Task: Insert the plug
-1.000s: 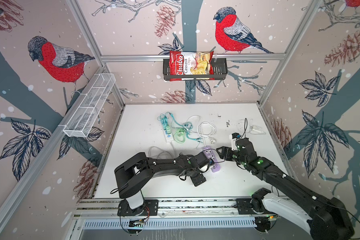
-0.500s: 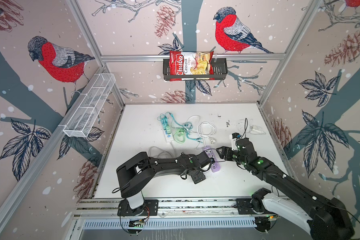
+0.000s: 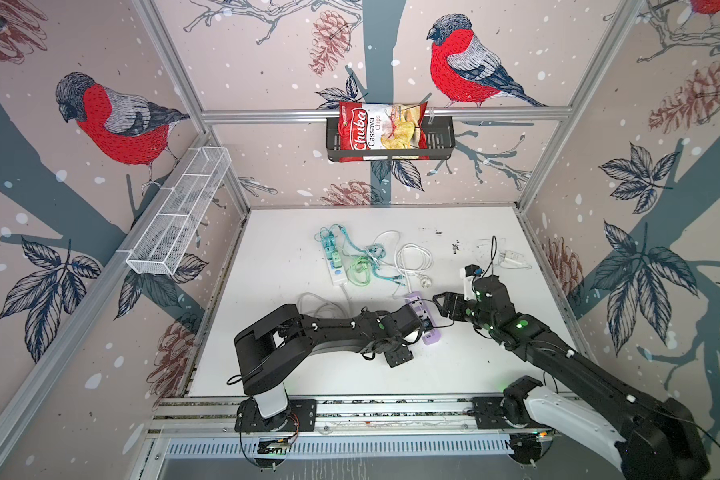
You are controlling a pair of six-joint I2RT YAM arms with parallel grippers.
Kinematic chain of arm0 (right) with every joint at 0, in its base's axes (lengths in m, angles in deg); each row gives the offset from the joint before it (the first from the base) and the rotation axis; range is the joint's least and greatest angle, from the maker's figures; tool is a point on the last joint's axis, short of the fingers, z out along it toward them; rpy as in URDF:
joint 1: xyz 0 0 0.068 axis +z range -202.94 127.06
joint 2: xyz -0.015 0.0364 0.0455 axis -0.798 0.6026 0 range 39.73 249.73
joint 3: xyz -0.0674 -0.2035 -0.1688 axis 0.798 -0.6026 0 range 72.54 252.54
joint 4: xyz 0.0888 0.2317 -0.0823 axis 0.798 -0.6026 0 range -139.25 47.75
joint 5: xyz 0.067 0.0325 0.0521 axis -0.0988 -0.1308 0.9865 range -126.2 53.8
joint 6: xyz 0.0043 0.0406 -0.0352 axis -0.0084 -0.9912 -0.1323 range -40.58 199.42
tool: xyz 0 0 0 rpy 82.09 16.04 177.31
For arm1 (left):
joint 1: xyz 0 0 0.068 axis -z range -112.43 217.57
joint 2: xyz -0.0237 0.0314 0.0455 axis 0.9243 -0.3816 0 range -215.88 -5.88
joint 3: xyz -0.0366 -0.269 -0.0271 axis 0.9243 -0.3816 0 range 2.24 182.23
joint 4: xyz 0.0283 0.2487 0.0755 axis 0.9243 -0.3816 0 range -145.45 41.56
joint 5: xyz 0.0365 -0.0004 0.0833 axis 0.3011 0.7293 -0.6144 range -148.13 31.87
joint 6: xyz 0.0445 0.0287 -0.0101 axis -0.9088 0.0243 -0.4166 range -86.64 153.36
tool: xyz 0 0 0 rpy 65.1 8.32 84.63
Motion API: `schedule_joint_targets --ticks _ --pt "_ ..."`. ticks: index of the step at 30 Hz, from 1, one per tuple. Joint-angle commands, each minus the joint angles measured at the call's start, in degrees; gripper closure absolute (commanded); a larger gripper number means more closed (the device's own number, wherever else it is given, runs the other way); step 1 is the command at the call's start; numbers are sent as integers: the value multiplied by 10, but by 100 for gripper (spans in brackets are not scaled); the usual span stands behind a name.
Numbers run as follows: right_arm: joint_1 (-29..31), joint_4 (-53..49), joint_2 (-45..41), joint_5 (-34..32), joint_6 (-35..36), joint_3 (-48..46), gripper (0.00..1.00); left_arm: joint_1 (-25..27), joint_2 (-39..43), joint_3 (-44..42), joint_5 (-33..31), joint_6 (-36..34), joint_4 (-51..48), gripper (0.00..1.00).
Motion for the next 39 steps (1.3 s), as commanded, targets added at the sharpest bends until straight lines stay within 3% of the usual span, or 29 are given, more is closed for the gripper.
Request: schedule_joint_targets --ticks 1,6,19,22,25,30,35,39 --pt "-2 1 -6 -8 -6 3 24 0 -1 -10 -6 -5 25 25" --pt "-5 -1 -12 -10 -8 1 23 0 -1 -10 -4 -8 37 27" --pt "-26 -29 -59 -37 -33 -5 23 -3 3 -30 -13 1 68 65" --pt "-43 -49 -79 -42 -45 -10 24 -3 34 -53 -33 0 117 67" --pt "-58 -61 -102 -22 -53 -19 24 -3 79 -82 -47 -2 177 68" --pt "-54 -74 -87 88 -44 -13 29 -3 145 -143 -61 -24 317 70" --pt "-29 -42 -91 153 -58 -8 33 -3 149 -195 -87 -56 449 70" --pt "-10 7 -105 197 -64 -15 34 -3 129 -198 -88 -77 488 71"
